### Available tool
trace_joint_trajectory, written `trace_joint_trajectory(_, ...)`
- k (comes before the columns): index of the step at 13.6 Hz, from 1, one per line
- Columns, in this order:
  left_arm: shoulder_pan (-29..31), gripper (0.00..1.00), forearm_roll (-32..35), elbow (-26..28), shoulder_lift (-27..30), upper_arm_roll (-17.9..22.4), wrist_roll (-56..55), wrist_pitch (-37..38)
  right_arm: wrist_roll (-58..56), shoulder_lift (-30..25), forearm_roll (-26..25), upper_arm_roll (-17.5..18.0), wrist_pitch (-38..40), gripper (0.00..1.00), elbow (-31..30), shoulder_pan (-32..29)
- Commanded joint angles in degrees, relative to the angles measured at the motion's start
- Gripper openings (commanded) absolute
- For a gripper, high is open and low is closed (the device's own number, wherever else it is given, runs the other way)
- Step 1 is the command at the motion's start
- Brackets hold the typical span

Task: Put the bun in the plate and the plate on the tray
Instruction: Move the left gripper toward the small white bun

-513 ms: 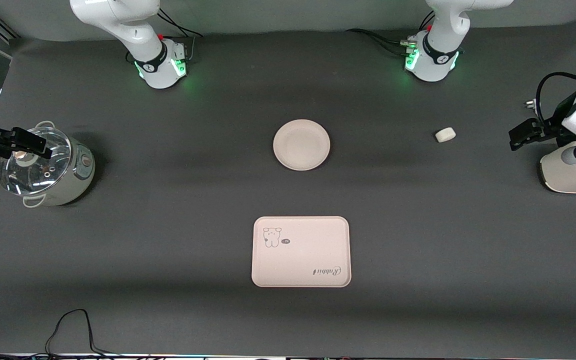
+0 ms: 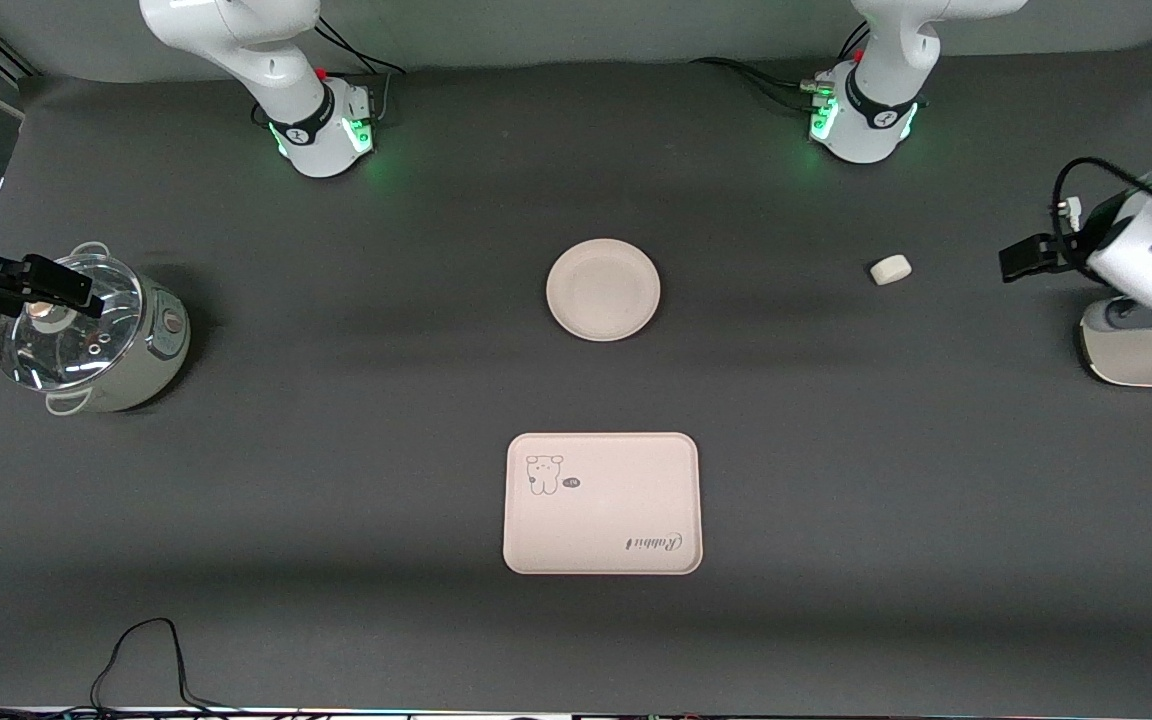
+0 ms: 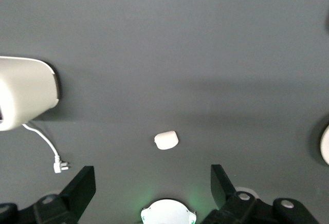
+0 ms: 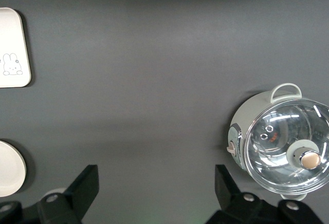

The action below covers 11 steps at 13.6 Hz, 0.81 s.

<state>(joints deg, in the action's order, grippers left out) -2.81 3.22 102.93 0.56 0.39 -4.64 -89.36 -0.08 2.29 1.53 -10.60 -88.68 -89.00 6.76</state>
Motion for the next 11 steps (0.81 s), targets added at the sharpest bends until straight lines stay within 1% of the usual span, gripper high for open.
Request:
trace_joint_trajectory(1,-0.4,1.0,0.6,24.1,11.3,0.0,0.9,-16.0,-1.0,-0.7,-1.4,-0.2,0.6,1.0,-0.2,0.4)
trace_joint_trajectory(2,-0.3,1.0,0.6,32.0,14.2,0.0,0.9,-22.4,-0.9,-0.7,-1.3,-0.2,0.6,1.0,-0.2,0.4)
trace_joint_trajectory(3,-0.2,1.0,0.6,37.3,15.3,0.0,0.9,-26.8,-0.8,-0.7,-1.4,-0.2,0.6,1.0,-0.3,0.4)
trace_joint_trajectory(4,0.1,1.0,0.6,42.5,15.8,0.0,0.9,-31.5,-0.7,-1.1,-1.3,-0.2,0.6,1.0,-1.3,0.5)
trace_joint_trajectory(6,0.2,1.0,0.6,52.0,15.4,0.0,0.9,-44.1,-0.1,-1.5,-1.4,-0.1,0.6,1.0,-2.0,0.5)
trace_joint_trajectory(7,0.1,1.0,0.6,55.5,14.1,0.0,0.9,-49.2,-0.1,-1.5,-1.4,-0.1,0.5,1.0,-2.0,0.5)
trace_joint_trajectory(8,0.2,1.0,0.6,57.5,12.4,0.1,0.9,-52.3,-0.1,-1.5,-1.4,-0.1,0.5,1.0,-2.0,0.5)
trace_joint_trajectory(11,0.4,1.0,0.6,60.4,6.0,0.2,0.9,-60.7,0.0,-1.3,-1.3,-0.1,0.4,1.0,-2.0,0.5)
